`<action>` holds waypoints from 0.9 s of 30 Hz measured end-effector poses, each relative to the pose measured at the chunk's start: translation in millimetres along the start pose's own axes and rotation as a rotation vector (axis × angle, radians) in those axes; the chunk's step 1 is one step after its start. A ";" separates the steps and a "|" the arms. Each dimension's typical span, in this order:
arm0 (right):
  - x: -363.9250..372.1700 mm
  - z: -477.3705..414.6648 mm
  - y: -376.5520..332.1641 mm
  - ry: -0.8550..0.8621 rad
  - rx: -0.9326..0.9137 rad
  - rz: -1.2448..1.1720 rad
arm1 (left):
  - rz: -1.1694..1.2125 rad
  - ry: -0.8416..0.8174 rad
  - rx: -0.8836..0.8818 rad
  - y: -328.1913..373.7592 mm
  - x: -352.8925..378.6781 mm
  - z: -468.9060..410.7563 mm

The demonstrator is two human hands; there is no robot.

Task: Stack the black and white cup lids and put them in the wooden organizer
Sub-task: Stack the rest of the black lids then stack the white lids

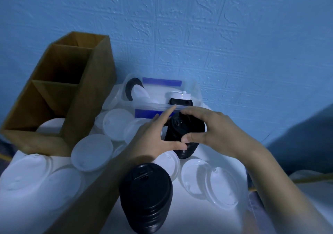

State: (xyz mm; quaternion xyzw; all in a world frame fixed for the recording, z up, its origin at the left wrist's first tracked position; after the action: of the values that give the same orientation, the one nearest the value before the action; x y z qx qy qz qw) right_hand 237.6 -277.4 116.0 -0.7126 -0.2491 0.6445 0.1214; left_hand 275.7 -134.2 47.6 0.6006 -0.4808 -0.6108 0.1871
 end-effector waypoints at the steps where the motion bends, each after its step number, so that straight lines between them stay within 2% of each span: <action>1: -0.6 0.6 1.5 0.017 0.001 0.000 | -0.005 -0.001 0.003 0.4 0.3 -0.7; 9: 0.6 11.6 -2.1 0.088 -0.051 0.016 | 0.018 -0.026 0.024 2.9 1.3 2.6; 13: 2.6 15.0 24.9 0.034 0.086 -0.274 | -0.002 -0.046 0.008 1.7 1.1 1.7; 19: 8.6 17.2 38.8 0.055 0.126 -0.412 | 0.000 -0.079 0.030 7.4 0.5 4.4; 22: 8.3 18.3 35.2 0.048 0.104 -0.425 | 0.040 -0.056 0.069 14.1 -1.2 7.8; 25: 0.5 14.6 28.1 -0.055 0.097 -0.469 | 0.047 -0.031 0.051 15.0 -0.8 7.9; 27: -15.4 0.2 28.8 -0.032 0.085 -0.395 | 0.057 -0.030 0.037 12.4 0.4 7.0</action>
State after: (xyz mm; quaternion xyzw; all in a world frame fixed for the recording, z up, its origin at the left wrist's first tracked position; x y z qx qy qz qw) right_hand 242.4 -309.7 115.0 -0.6339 -0.3586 0.6292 0.2714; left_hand 264.9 -137.8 56.1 0.5810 -0.5115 -0.6052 0.1861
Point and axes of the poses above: each hand's wrist, its own z-axis away from the middle knuckle, its own x-axis out of the palm, y = z × x, the point moved 9 cm from there along -z, towards the middle knuckle, and after that the axes turned 7 degrees about y, right-handed, at the moved point
